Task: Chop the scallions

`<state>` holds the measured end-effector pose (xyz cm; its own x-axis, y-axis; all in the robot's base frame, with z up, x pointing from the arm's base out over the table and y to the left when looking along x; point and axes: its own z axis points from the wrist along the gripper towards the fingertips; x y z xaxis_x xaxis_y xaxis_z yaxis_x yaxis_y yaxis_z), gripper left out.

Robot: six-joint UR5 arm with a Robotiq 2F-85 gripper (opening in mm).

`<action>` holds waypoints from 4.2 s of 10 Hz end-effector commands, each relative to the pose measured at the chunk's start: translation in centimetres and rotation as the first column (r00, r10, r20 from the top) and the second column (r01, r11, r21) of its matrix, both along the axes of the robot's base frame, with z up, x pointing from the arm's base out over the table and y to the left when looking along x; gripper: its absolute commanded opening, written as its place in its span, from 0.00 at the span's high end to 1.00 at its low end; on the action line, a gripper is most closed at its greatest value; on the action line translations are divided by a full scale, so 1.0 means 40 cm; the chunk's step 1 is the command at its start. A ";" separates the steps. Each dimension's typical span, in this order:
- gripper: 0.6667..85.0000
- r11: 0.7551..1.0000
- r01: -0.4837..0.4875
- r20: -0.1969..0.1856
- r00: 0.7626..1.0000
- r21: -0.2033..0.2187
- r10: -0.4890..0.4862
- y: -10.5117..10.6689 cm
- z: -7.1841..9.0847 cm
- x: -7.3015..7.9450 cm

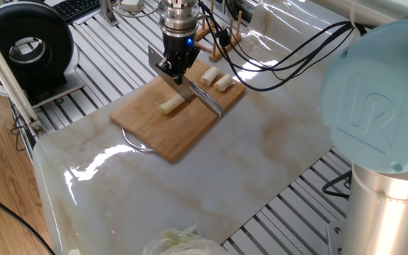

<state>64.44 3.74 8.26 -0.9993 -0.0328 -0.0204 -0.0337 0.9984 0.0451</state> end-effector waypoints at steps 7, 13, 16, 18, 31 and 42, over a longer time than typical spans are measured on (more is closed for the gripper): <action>0.99 1.000 0.007 0.014 1.000 0.006 -0.007 0.003 -0.023 0.011; 0.99 1.000 0.004 0.009 1.000 0.006 -0.004 -0.003 -0.025 0.007; 0.99 1.000 -0.002 0.010 1.000 0.009 0.002 -0.009 -0.023 0.011; 0.99 1.000 -0.007 0.012 1.000 0.016 0.007 -0.009 -0.016 0.019; 0.99 0.996 0.015 0.064 0.998 -0.084 -0.010 0.023 -0.032 0.045; 0.99 0.995 -0.089 0.016 0.996 -0.037 0.090 0.007 -0.039 0.039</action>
<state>66.31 4.24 6.35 -0.9925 -0.1068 -0.0594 -0.1065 0.9943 -0.0084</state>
